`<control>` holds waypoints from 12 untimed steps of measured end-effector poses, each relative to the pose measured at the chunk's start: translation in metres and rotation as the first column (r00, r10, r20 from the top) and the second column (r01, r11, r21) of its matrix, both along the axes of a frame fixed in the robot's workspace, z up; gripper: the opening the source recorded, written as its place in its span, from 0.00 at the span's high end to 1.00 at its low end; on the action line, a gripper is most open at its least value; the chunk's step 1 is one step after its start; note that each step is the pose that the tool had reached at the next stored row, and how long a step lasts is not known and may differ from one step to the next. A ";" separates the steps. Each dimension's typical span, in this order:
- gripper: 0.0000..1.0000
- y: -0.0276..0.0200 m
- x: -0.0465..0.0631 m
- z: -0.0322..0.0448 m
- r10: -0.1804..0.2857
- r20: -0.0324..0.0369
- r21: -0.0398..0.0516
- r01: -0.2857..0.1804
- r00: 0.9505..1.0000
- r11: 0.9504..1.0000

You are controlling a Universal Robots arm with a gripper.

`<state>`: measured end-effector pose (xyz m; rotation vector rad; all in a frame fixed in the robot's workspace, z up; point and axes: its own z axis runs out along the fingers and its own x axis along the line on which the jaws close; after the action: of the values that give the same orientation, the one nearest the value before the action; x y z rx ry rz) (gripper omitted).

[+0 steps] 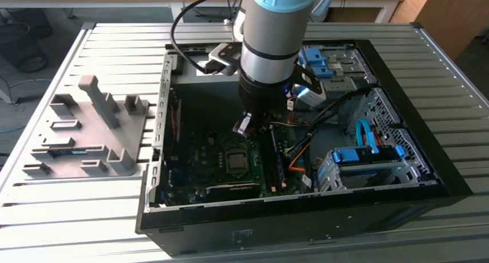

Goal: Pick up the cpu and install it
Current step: 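Install the first cpu locking lever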

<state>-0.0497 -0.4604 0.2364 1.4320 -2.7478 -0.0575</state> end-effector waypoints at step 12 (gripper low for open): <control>0.90 -0.0008 0.000 -0.0090 0.182 -0.004 0.005 -0.182 0.983 0.983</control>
<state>-0.0500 -0.4612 0.2274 1.6748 -2.6011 -0.0612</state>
